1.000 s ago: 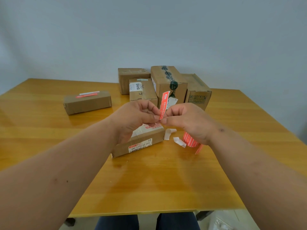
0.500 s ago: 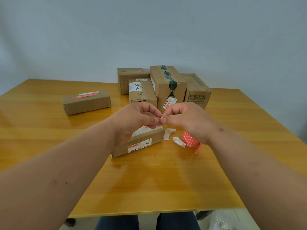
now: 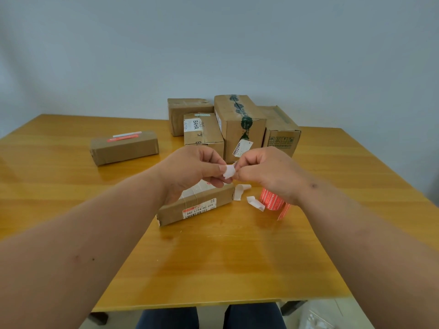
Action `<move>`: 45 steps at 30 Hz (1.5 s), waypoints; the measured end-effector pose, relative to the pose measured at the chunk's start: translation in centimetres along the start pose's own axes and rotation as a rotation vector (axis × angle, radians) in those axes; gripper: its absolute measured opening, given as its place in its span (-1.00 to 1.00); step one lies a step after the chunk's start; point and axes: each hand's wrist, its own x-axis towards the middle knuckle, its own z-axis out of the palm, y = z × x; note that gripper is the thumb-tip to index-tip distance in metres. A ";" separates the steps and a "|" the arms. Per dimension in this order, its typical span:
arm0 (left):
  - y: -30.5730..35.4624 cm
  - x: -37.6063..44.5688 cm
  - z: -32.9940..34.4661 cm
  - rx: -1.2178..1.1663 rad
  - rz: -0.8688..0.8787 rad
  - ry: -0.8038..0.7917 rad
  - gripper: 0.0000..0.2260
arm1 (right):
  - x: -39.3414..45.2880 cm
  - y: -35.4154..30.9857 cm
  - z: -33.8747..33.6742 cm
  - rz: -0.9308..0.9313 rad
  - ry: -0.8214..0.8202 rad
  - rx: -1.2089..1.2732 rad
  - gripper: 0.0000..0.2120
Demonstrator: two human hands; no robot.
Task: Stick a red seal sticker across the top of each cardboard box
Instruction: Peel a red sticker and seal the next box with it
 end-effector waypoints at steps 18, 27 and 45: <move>-1.1 0.1 -3.4 0.343 0.109 0.364 -0.90 | 1.0 0.2 0.0 0.143 -0.052 -0.974 -0.75; -1.0 0.0 -2.8 0.287 0.261 0.377 -0.90 | 2.4 0.1 1.0 0.196 -0.037 -0.781 -0.91; -2.4 -0.9 -4.0 0.086 0.136 0.346 -0.84 | 4.1 -1.0 2.2 0.220 0.149 0.300 -0.87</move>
